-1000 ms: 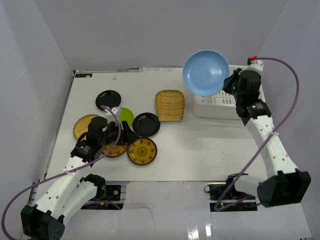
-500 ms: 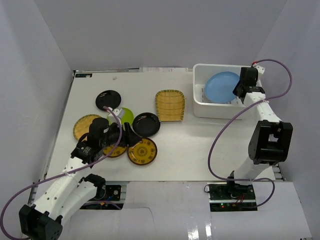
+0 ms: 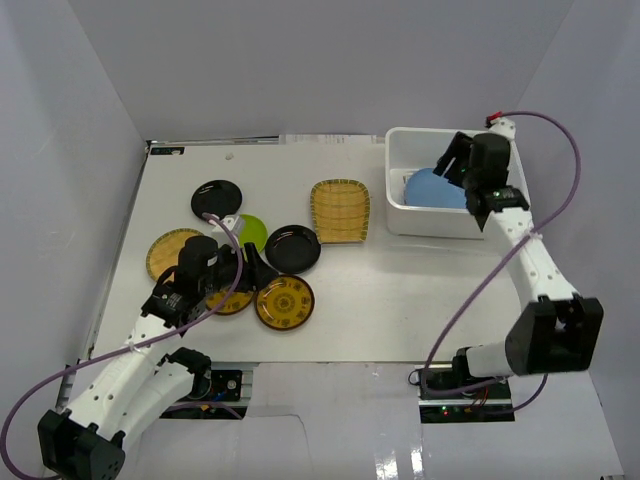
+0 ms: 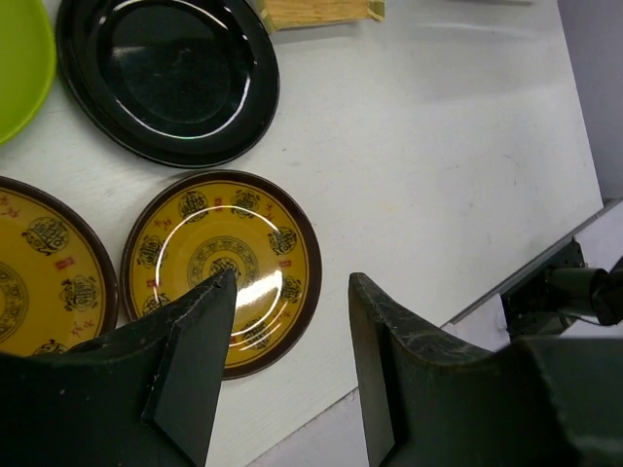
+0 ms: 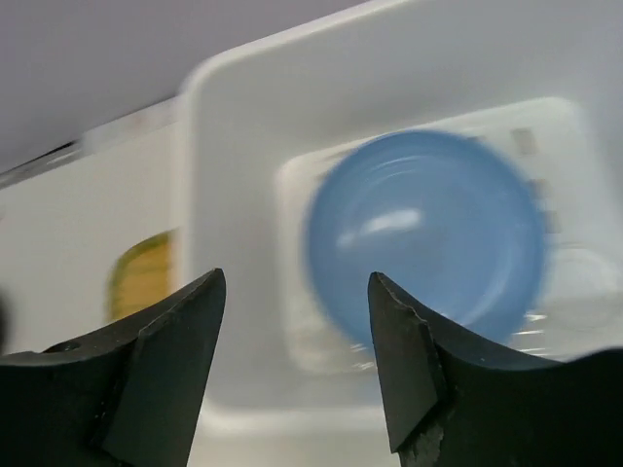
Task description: Place the plates into the plastic bin on the countertop
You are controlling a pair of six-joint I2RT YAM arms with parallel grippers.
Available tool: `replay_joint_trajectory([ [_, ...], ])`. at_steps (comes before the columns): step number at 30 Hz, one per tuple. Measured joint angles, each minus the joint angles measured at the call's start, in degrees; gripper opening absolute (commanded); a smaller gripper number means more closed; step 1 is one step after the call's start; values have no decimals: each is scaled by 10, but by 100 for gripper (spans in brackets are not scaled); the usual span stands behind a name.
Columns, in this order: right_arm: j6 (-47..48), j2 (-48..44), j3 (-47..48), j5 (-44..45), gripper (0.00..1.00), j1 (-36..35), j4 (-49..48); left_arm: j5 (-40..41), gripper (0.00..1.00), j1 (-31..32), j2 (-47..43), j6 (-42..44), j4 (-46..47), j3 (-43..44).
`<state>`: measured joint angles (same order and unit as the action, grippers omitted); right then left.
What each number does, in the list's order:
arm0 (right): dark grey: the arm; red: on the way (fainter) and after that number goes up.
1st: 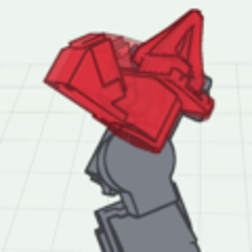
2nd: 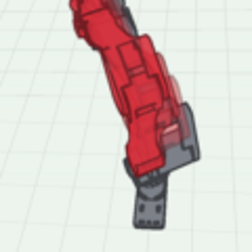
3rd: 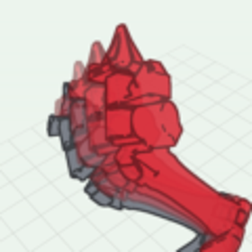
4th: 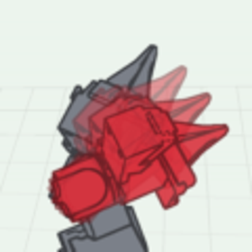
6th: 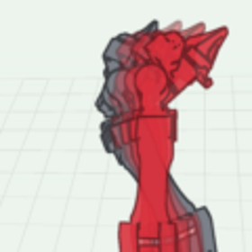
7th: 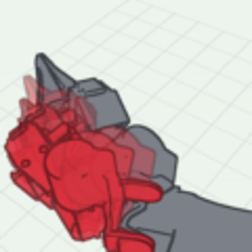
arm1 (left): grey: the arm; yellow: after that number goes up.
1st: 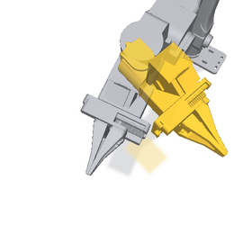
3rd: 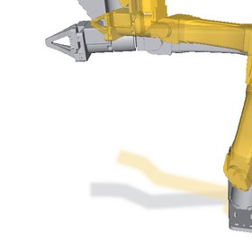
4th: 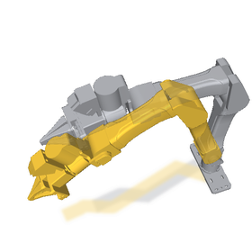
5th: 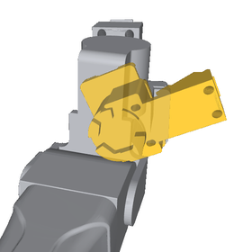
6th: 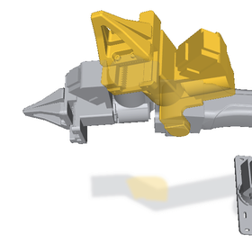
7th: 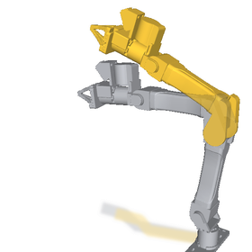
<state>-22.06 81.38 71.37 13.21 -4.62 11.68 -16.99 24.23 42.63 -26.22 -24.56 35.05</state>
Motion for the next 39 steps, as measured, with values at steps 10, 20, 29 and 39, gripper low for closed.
replay_joint_trajectory([
  [10, -127, -68, -315, -105, 67, -397, -213, 87, 60, 0, -27, -24, -11, 0],
  [20, -229, 118, -338, -141, 49, -498, -342, 130, 67, 0, -15, -143, -12, -66],
  [29, -294, 155, -369, -162, 8, -499, -432, 132, 67, 0, -10, -173, -12, -85],
  [39, -214, -164, -394, -124, 8, -435, -292, 129, 73, 0, 4, -110, -11, 31],
])
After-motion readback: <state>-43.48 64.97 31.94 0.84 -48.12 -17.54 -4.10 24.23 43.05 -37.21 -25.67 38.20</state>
